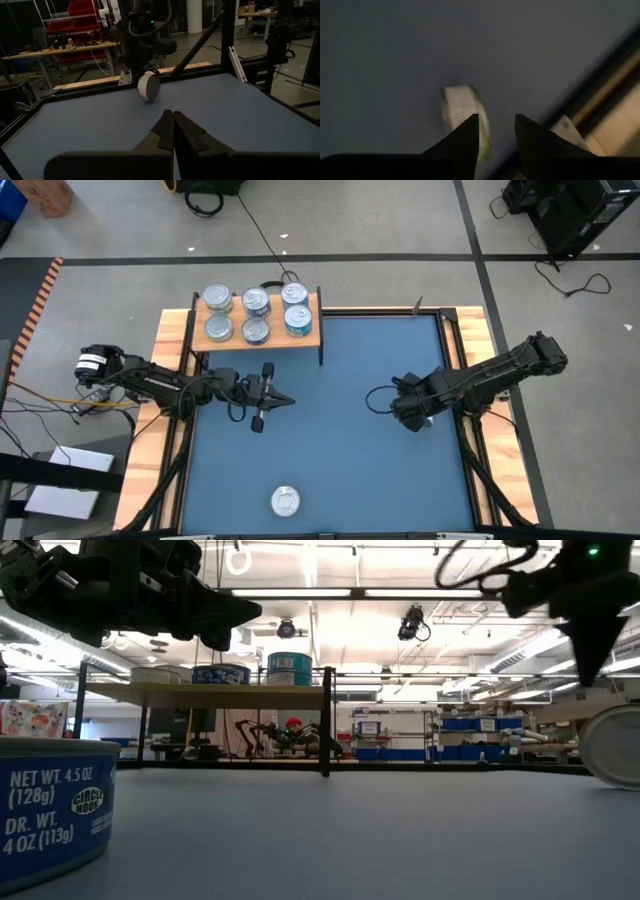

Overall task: Stack canned seafood by type on shelf
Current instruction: Stack the green white tuna can on top of the green white tuna can on the shelf

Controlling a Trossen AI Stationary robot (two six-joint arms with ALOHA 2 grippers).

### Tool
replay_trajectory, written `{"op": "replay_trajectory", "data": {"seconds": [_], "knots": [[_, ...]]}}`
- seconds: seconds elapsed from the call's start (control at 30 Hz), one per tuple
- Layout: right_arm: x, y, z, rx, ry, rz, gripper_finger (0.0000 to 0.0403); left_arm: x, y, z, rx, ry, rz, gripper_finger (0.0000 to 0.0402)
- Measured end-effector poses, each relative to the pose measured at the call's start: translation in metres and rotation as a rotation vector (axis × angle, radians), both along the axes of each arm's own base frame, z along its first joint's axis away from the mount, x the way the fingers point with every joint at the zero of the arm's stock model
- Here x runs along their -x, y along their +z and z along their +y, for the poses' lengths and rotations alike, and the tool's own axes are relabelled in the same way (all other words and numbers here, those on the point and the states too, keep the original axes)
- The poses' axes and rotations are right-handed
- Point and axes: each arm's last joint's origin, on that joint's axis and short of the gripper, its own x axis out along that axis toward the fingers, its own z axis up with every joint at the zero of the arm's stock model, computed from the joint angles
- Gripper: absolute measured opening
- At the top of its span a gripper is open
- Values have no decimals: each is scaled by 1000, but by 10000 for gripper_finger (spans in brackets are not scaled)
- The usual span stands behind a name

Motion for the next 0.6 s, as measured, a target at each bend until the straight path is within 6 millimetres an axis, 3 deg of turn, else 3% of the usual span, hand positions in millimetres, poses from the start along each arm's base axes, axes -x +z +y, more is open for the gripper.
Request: {"op": "replay_trajectory", "data": {"seconds": [0.23, 0.6], "knots": [[2, -1, 13, -97, -2, 4, 118, 0, 0, 0, 3, 0, 1, 5], [7, -7, 18, -151, 13, 49, 233, 0, 0, 0, 3, 0, 1, 5]]}}
